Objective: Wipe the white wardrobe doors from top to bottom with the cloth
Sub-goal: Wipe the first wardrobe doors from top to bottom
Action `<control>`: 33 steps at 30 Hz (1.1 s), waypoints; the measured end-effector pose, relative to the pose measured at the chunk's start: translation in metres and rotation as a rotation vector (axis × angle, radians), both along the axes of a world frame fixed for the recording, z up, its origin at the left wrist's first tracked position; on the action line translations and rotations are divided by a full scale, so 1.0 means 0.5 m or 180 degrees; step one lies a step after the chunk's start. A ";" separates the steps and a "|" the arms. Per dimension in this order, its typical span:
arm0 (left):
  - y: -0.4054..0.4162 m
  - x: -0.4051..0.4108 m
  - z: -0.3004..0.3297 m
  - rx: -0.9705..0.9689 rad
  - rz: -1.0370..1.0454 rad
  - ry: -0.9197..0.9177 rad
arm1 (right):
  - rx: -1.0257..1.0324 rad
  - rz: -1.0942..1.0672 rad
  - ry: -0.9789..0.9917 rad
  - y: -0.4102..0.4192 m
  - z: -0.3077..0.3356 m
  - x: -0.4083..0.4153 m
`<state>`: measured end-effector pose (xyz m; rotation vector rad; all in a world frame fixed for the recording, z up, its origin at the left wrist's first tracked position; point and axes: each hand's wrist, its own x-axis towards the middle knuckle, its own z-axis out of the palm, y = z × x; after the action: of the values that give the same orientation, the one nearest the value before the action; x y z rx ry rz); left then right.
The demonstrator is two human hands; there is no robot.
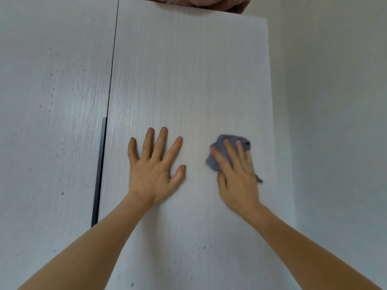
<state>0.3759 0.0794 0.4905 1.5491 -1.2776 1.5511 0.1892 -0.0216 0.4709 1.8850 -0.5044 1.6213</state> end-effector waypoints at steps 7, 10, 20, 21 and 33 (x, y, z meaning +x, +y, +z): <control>0.011 -0.016 -0.004 0.0053 -0.0414 0.0194 | 0.0417 0.0036 -0.0430 0.032 0.041 0.028; 0.044 0.013 -0.014 -0.0252 -0.0522 0.0490 | 0.0673 0.0060 -0.0974 0.066 0.083 0.095; 0.148 0.156 -0.108 -0.0225 -0.0070 0.1083 | -0.1121 -0.0069 0.1854 0.127 -0.076 0.204; 0.154 0.161 -0.114 -0.0137 -0.0063 0.1099 | -0.1096 -0.0025 0.1822 0.121 -0.067 0.203; 0.184 0.198 -0.115 -0.0032 -0.0282 0.0852 | -0.0412 0.0143 0.0821 0.178 0.041 0.283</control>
<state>0.4751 0.1714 0.4330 1.6087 -1.1681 1.2455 0.3308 0.0672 0.4914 1.9812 -0.2441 1.3756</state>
